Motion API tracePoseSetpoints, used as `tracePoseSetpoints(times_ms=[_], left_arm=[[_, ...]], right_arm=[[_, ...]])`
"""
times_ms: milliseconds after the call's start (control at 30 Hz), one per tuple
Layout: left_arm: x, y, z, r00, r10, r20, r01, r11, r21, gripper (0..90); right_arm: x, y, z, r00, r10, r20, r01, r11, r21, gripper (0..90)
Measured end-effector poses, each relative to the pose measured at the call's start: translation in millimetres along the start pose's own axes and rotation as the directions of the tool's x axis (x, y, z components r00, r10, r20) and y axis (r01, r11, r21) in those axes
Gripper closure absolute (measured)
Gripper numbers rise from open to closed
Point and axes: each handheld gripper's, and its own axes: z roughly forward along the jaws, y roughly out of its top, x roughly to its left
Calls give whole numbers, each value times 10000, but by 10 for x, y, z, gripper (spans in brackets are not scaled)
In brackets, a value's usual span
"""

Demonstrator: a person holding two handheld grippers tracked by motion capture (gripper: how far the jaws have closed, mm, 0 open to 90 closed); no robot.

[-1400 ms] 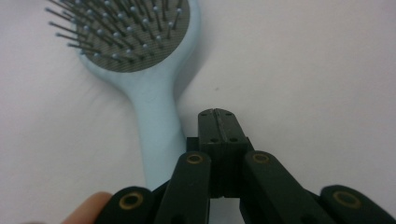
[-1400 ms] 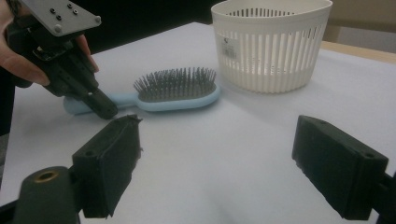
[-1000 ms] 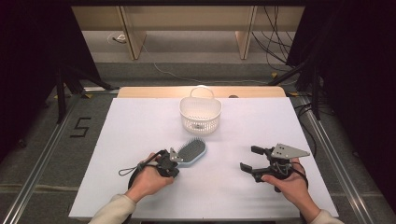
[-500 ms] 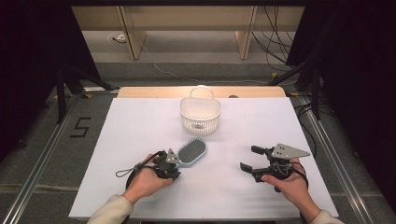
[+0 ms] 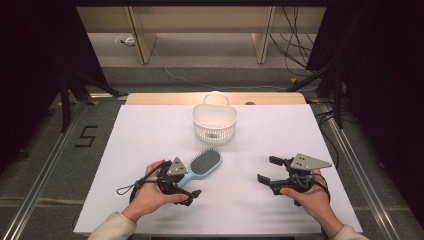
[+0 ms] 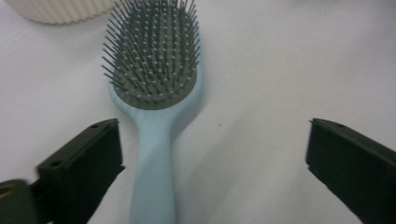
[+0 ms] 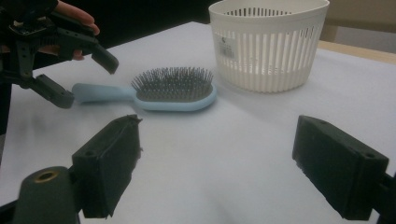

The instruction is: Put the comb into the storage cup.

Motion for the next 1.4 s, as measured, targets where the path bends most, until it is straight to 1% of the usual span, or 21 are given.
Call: tracePoseSetpoints(times_ms=[33,133,300,567,800,867,1000,1100,1133,1200,1267,1367,1400], left_arm=[[11,1,-17,10000,-22,-73,22,10000,-57,0],[48,-8,-50,9997,-81,-236,78,9998,-164,0],[125,-27,-79,9988,-270,-398,257,9991,-339,0],[195,-48,-95,9980,-321,-553,304,9991,-298,0],[213,-40,-73,9980,-7,-632,20,9998,206,10],[225,-27,-68,9981,60,-614,-33,9990,440,19],[273,14,-53,9982,111,-597,-66,9971,753,53],[299,33,-48,9981,87,-616,-13,9928,1195,56],[306,35,-43,9979,64,-639,18,9918,1275,57],[321,33,-28,9977,-54,-671,153,9889,1481,58],[334,29,-2,9972,-127,-741,255,9844,1742,67],[340,43,37,9968,-134,-791,291,9792,2009,89],[339,58,53,9972,-84,-737,236,9777,2085,94]], right_arm=[[0,1,-1,10000,-1,1,1,10000,-9,162],[1,1,-4,10000,-11,13,11,10000,-25,162],[-2,8,-13,10000,-23,27,23,9999,-108,162],[-7,7,-25,10000,-49,29,49,9999,-110,162],[-28,-11,-80,9999,-43,140,44,9999,-111,162],[-29,-16,-82,9999,-29,142,31,9999,-96,162],[-26,-23,-83,9999,-24,134,24,10000,-50,162],[-30,-26,-98,9998,29,190,-28,10000,-64,162],[-32,-28,-101,9998,28,202,-27,10000,-68,162],[-34,-32,-106,9997,41,229,-40,10000,-55,162],[-34,-33,-108,9997,44,246,-43,10000,-53,162],[-31,-32,-106,9997,51,229,-50,10000,-42,162],[-31,-32,-105,9997,51,223,-51,10000,-37,162]])
